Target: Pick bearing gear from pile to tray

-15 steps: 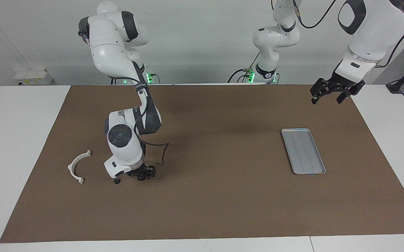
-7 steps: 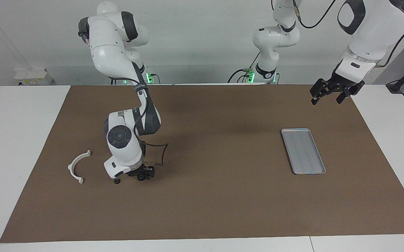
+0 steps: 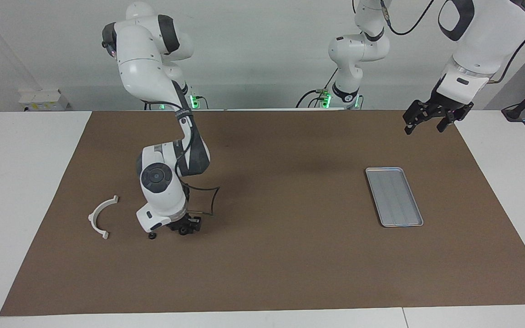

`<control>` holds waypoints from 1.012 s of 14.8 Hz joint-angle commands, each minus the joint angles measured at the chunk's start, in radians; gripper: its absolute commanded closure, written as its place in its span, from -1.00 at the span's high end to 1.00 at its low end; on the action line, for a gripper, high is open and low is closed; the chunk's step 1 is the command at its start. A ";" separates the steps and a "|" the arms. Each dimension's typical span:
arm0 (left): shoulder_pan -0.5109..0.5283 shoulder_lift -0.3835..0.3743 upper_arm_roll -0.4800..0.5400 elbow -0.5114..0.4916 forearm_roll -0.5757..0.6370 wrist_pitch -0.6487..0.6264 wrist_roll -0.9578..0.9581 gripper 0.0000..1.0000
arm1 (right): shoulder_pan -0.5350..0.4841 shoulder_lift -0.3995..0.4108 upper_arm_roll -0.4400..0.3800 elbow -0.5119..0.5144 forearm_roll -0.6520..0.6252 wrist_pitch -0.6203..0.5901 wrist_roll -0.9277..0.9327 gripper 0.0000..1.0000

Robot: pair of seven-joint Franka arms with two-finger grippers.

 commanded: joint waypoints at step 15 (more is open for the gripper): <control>-0.022 -0.037 -0.001 -0.051 0.014 0.026 -0.042 1.00 | 0.013 -0.103 0.147 0.240 -0.001 -0.476 0.085 -1.00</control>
